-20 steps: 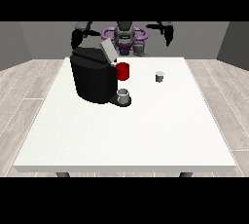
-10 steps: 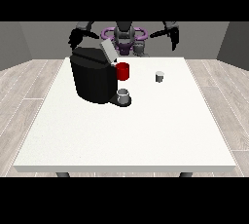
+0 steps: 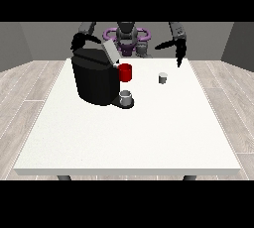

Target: Insert the coffee pod into the coffee machine and close the lid

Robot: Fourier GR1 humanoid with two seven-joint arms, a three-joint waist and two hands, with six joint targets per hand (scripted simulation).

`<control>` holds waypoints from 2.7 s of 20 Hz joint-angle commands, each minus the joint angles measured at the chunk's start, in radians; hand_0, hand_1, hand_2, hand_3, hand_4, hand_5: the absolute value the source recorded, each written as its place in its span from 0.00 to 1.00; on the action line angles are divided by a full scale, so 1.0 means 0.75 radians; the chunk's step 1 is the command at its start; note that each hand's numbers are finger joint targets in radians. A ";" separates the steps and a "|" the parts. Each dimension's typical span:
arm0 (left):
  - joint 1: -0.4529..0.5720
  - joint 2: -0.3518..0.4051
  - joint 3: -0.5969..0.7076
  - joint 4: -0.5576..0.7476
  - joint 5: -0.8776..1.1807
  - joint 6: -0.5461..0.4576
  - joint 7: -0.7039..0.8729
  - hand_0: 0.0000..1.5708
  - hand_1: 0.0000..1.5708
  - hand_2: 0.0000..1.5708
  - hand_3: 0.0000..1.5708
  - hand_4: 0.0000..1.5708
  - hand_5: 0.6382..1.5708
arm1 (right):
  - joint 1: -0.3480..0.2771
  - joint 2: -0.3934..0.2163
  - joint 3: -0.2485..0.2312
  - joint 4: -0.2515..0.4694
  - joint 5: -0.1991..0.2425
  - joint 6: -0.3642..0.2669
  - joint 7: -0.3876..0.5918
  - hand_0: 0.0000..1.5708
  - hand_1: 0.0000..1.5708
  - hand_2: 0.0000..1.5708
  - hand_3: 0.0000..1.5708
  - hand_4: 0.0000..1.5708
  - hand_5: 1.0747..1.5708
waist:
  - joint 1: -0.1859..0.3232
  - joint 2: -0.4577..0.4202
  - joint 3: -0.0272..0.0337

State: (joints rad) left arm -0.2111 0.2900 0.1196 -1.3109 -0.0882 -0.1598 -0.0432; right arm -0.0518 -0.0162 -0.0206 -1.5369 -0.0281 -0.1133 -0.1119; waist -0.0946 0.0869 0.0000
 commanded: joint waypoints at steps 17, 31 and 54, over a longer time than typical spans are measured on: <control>-0.233 0.032 -0.101 0.495 -0.326 0.068 -0.103 0.07 0.07 0.32 0.00 0.00 1.00 | -0.186 -0.029 -0.064 0.264 0.051 -0.064 0.006 0.00 0.00 0.00 0.00 0.27 1.00 | 0.035 0.082 0.0002; -0.342 0.052 -0.161 0.745 -0.569 0.200 -0.091 0.35 0.35 0.44 0.29 0.00 1.00 | -0.204 0.005 -0.024 0.241 0.068 -0.101 0.120 0.00 0.00 0.00 0.00 0.33 1.00 | -0.021 0.033 0.0000; -0.531 0.121 -0.096 0.982 -0.737 0.371 -0.355 0.84 0.84 0.91 0.90 0.35 1.00 | -0.200 -0.007 -0.044 0.244 -0.003 -0.042 0.078 0.00 0.00 0.00 0.00 0.27 1.00 | -0.073 0.082 -0.0003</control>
State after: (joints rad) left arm -0.5622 0.3641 0.0312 -0.5925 -0.6455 0.1538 -0.2961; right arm -0.1994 -0.0306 -0.0614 -1.3457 -0.0239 -0.1436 -0.0761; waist -0.1340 0.1500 0.0017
